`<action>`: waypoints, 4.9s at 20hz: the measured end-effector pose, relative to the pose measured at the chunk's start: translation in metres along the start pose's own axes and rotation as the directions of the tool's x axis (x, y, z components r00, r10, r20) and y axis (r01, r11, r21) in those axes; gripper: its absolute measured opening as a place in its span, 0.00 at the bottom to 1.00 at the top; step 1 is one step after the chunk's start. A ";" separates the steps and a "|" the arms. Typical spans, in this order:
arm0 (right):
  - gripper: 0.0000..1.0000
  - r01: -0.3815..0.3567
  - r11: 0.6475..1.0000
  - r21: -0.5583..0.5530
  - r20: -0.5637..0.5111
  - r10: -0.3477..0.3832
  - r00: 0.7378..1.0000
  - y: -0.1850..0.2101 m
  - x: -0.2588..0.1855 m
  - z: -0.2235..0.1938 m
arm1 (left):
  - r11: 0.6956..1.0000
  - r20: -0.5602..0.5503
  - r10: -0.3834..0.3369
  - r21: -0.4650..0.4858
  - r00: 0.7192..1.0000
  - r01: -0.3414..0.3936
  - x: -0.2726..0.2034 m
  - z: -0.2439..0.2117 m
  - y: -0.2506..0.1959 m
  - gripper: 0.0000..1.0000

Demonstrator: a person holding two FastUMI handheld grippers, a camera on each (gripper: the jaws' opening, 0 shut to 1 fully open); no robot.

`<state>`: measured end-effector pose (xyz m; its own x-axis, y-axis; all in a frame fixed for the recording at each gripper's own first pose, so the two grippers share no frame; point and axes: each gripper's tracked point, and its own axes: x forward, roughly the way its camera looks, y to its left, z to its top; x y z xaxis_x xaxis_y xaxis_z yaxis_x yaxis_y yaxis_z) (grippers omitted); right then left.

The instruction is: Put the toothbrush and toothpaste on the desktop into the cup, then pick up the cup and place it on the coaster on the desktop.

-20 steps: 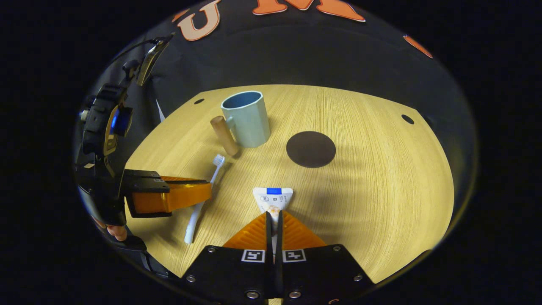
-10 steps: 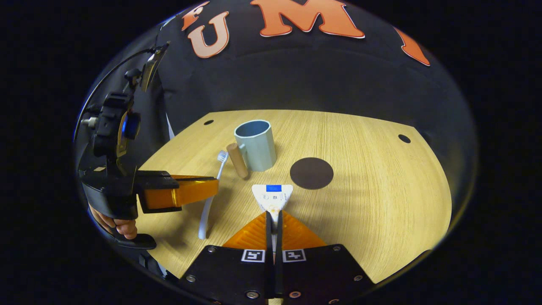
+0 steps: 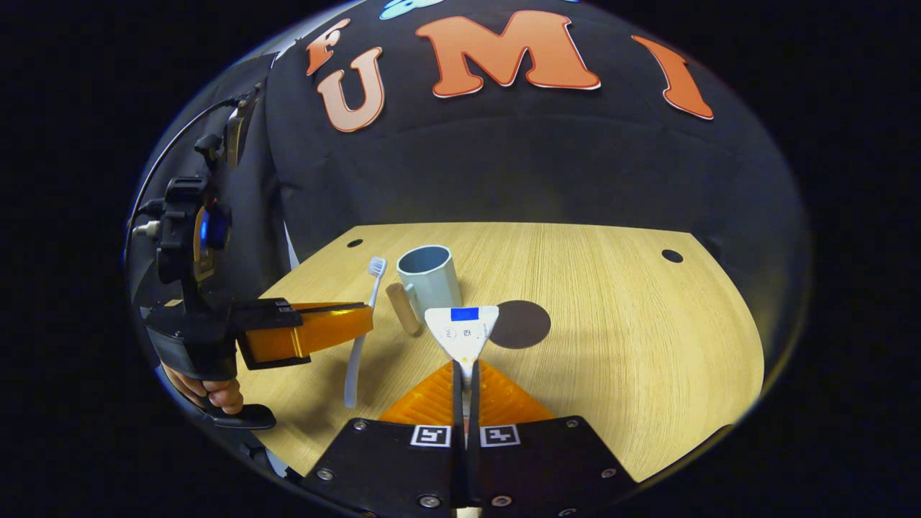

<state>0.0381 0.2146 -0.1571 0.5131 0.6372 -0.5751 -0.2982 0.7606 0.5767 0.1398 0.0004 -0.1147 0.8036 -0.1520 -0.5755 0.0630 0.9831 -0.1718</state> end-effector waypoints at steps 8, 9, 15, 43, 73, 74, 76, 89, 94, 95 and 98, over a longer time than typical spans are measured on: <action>0.01 -0.038 0.999 0.015 0.046 0.037 0.998 -0.001 0.000 0.004 | 1.000 0.031 0.002 0.002 1.000 -0.002 -0.003 0.009 0.000 0.03; 0.01 -0.044 0.999 0.021 0.062 0.043 0.997 0.001 -0.001 0.006 | 1.000 0.048 0.005 0.005 0.999 -0.005 -0.005 0.012 0.000 0.03; 0.00 -0.028 1.000 -0.013 0.135 0.029 0.990 -0.003 -0.014 0.027 | 1.000 0.125 0.004 0.026 0.992 -0.007 -0.010 0.031 -0.002 0.03; 0.40 0.091 0.995 0.032 -0.296 -0.078 0.952 -0.014 0.114 -0.047 | 1.000 0.106 0.025 0.004 0.994 -0.026 -0.004 0.038 0.030 0.02; 0.05 0.064 0.998 -0.018 0.345 -0.054 0.937 -0.007 0.027 0.059 | 0.979 0.634 0.059 0.116 0.771 -0.170 0.034 0.194 0.018 0.02; 0.05 0.075 0.997 -0.023 0.366 -0.061 0.928 -0.007 0.018 0.064 | 0.978 0.629 0.059 0.120 0.775 -0.172 0.042 0.194 0.019 0.02; 0.05 0.086 0.996 -0.023 0.399 -0.070 0.914 -0.009 0.001 0.072 | 0.978 0.628 0.058 0.120 0.776 -0.170 0.056 0.193 0.021 0.02; 0.05 0.138 0.990 -0.017 0.447 -0.116 0.887 -0.017 -0.007 0.086 | 0.991 0.549 0.050 0.075 0.834 -0.109 0.114 0.156 0.029 0.02; 0.05 0.134 0.991 -0.005 0.449 -0.117 0.886 -0.018 -0.008 0.083 | 0.996 0.513 0.031 0.060 0.858 -0.072 0.118 0.142 0.032 0.02; 0.05 0.135 0.991 -0.004 0.449 -0.119 0.885 -0.018 -0.007 0.083 | 0.997 0.509 0.026 0.055 0.861 -0.063 0.119 0.138 0.033 0.02; 0.05 0.130 0.991 0.001 0.444 -0.117 0.888 -0.018 -0.006 0.081 | 0.999 0.482 0.010 0.041 0.876 -0.033 0.121 0.128 0.033 0.02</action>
<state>0.1055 0.1871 -0.1172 0.8482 0.4217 -0.3206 -0.2282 0.8370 0.4973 0.3152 0.0271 -0.0877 0.9899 -0.0745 -0.1203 0.0600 0.9910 -0.1198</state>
